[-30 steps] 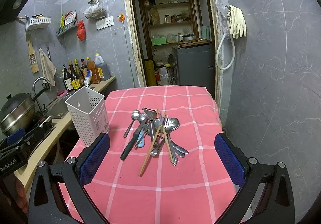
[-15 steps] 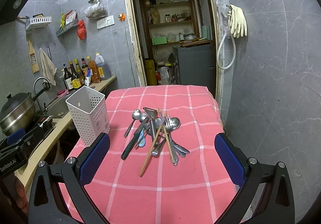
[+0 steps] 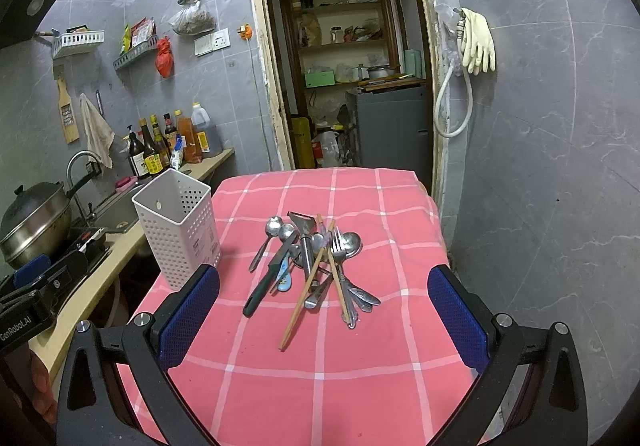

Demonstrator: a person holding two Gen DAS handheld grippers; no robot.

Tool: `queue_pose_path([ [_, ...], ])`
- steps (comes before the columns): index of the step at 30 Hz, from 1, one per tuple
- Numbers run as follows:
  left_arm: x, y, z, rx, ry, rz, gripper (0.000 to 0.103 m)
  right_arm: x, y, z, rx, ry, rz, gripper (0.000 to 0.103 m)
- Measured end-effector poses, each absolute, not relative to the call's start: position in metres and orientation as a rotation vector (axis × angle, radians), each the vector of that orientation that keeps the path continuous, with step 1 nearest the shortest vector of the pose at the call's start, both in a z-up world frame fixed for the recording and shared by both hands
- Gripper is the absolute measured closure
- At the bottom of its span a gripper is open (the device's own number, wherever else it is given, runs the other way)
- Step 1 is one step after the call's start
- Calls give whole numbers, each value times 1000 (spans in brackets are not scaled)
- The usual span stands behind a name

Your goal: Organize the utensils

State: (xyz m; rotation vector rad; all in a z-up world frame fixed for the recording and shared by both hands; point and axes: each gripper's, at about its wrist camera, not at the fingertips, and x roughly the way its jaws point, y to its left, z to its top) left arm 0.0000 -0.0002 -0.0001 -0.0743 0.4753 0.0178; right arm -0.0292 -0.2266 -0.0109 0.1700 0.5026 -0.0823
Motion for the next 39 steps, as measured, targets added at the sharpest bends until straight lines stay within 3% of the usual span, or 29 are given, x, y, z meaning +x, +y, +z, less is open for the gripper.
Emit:
queue_pose_path([
  [21, -2, 13, -9, -76, 490, 6, 0, -28, -220, -18, 167, 511, -81, 1],
  [39, 58, -11, -17, -28, 596, -288, 1, 16, -249, -30, 244, 618, -120, 1],
])
